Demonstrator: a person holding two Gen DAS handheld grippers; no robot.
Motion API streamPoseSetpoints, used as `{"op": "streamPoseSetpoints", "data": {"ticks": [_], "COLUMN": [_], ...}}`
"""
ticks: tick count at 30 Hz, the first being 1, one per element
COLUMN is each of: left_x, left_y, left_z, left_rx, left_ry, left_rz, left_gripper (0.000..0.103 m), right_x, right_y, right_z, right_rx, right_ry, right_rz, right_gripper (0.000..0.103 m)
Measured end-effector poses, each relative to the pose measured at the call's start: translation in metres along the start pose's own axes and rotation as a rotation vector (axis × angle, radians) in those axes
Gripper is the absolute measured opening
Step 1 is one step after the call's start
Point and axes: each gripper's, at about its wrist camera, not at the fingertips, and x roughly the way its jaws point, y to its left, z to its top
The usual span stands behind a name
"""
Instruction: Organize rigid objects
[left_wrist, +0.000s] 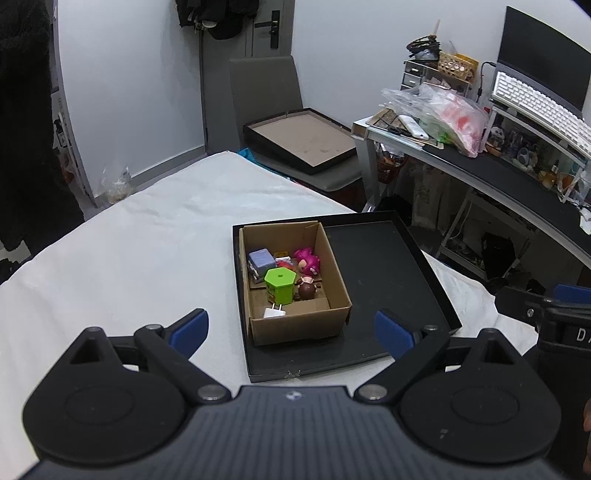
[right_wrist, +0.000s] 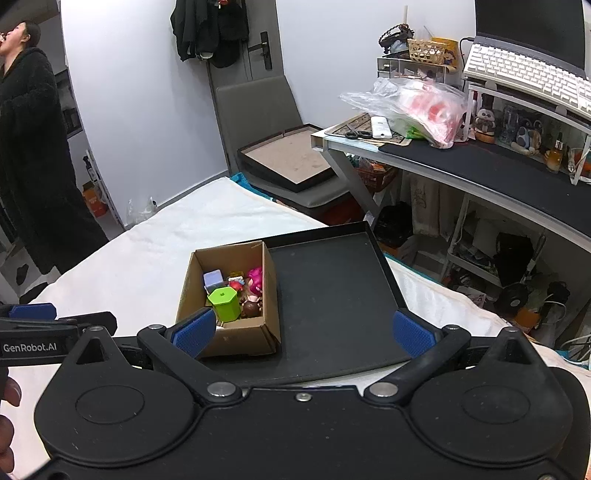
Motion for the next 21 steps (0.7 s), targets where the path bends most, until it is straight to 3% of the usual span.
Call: {"op": "streamPoseSetpoints", "data": {"ticks": [21], "left_x": [0.001], "left_y": [-0.0098], "left_z": [-0.0074], "left_rx": [0.007], "left_ry": [0.014], "left_rz": [-0.016], "left_gripper": [0.096], "right_x": [-0.0063], "right_y": [-0.0043], "right_z": [-0.0076], "right_rx": [0.008], "right_ry": [0.004], "right_rz": [-0.005], "right_gripper": [0.103]}}
